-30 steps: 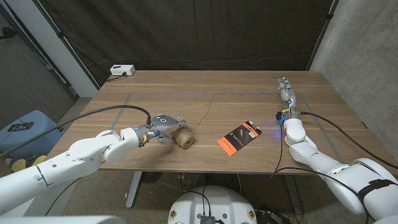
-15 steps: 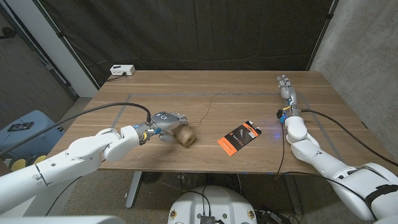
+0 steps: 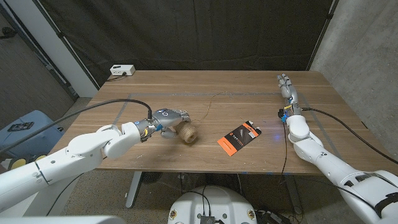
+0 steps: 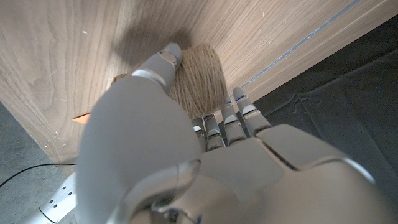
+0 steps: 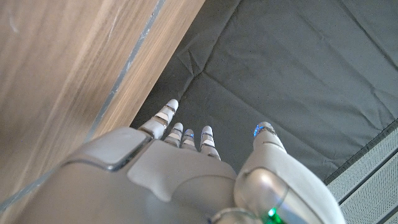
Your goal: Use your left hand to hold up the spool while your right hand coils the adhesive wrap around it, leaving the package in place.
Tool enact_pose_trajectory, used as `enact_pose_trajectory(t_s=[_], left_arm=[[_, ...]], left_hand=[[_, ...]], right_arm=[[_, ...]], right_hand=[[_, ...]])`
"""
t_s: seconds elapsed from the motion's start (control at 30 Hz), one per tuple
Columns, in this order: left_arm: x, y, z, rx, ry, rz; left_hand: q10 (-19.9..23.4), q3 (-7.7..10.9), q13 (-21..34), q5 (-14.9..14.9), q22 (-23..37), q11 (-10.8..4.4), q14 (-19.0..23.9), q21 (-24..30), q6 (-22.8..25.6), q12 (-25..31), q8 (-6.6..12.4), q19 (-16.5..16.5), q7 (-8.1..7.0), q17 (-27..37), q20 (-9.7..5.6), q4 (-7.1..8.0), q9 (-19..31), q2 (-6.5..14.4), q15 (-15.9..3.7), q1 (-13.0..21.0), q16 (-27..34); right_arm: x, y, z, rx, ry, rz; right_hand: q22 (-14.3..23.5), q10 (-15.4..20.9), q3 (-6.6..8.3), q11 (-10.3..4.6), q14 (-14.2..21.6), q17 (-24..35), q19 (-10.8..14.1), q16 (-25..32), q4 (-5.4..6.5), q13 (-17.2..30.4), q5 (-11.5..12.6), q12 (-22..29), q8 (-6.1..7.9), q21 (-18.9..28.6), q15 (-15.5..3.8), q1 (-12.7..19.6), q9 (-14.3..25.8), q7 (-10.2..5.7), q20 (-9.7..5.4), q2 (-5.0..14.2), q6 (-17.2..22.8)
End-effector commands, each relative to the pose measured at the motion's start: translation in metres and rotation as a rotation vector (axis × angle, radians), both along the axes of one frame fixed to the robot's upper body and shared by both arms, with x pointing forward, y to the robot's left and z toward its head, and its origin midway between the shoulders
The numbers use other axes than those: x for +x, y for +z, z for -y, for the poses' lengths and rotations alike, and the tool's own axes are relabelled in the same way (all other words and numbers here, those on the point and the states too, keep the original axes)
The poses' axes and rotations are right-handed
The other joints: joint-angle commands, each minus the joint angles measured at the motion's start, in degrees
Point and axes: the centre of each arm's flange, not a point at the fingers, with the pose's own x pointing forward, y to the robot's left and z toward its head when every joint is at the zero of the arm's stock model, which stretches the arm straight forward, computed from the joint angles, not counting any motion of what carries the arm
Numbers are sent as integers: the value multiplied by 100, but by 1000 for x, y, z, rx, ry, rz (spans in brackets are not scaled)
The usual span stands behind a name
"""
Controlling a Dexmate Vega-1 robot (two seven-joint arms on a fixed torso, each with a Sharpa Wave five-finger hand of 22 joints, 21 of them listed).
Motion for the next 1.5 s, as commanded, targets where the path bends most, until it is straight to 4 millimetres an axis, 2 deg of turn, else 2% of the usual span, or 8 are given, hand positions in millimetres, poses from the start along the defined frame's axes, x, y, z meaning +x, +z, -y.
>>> enact_pose_trajectory(t_s=[0.03,0.63,1.5], left_arm=[[-6,13,4,-25,-8,10],[-6,40,18,-84,-30,34],[21,80,55,-134,-68,63]], left_hand=[[56,-19,39,12,22,-15,10,26,32,36,64,16,-5,21,-4,-4,212,59,-20,35,41],[51,-42,95,20,31,-13,2,25,20,57,127,13,-7,42,-10,24,266,70,-26,48,53],[55,-40,161,43,39,-16,12,19,35,81,219,-2,-15,31,2,43,330,78,-20,35,26]], right_arm=[[-7,11,-5,-27,13,-7],[-5,18,-18,-74,58,-46],[3,38,-21,-172,127,-89]], right_hand=[[25,22,24,-12,28,11,24,13,-21,12,9,34,21,4,-1,-19,33,3,4,1,32],[25,38,36,-25,36,8,27,13,-31,12,10,37,25,3,-12,-11,33,4,-1,8,49],[25,127,65,-35,81,-1,68,21,-63,13,10,66,38,16,-33,24,33,22,-12,15,96]])
